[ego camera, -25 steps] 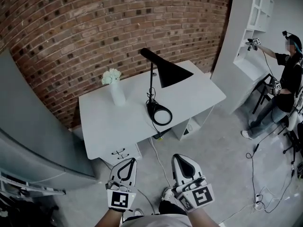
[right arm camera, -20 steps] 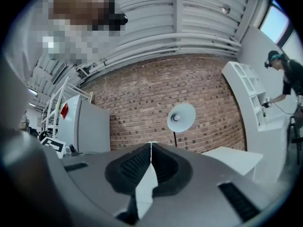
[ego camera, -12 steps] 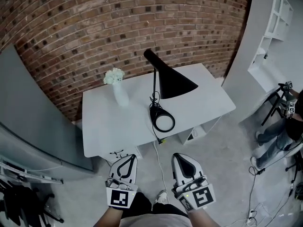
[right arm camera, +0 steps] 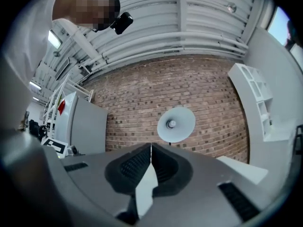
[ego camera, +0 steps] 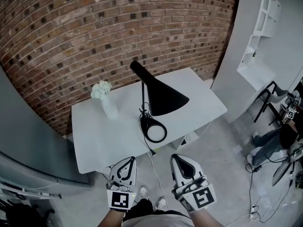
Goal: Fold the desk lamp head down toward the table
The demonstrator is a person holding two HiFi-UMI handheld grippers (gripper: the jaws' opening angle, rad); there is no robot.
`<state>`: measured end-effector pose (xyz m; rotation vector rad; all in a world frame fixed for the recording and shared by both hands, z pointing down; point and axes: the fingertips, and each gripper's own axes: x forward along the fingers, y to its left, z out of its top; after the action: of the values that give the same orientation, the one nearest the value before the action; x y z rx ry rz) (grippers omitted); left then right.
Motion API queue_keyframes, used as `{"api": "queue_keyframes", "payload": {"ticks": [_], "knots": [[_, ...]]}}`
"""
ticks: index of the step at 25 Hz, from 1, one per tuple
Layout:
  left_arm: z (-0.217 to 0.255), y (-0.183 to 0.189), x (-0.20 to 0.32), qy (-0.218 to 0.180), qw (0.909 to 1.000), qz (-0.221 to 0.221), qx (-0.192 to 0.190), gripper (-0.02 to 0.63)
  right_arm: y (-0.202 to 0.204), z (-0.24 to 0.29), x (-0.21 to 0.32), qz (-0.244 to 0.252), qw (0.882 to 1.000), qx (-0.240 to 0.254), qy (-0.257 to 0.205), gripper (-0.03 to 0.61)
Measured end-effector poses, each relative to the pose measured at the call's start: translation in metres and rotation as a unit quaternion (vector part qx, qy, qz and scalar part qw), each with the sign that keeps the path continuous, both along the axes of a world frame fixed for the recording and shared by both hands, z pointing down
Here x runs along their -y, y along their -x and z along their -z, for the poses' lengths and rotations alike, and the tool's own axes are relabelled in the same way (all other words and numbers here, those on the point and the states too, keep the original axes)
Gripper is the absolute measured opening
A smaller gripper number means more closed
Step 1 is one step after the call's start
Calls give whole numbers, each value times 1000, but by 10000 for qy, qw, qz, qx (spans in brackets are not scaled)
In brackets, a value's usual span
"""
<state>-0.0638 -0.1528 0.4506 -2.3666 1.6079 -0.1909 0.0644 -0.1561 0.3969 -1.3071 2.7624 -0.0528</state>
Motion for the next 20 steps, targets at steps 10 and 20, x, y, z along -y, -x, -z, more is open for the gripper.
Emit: {"api": "queue_keyframes", "payload": {"ticks": [10, 20], "knots": [[4, -4, 36, -4, 9994, -331, -139, 8, -5, 27, 34, -464, 9922, -960, -640, 18], [12, -14, 49, -12, 9982, -503, -323, 8, 1, 45, 48, -579, 9784, -1568, -1216, 18]]}}
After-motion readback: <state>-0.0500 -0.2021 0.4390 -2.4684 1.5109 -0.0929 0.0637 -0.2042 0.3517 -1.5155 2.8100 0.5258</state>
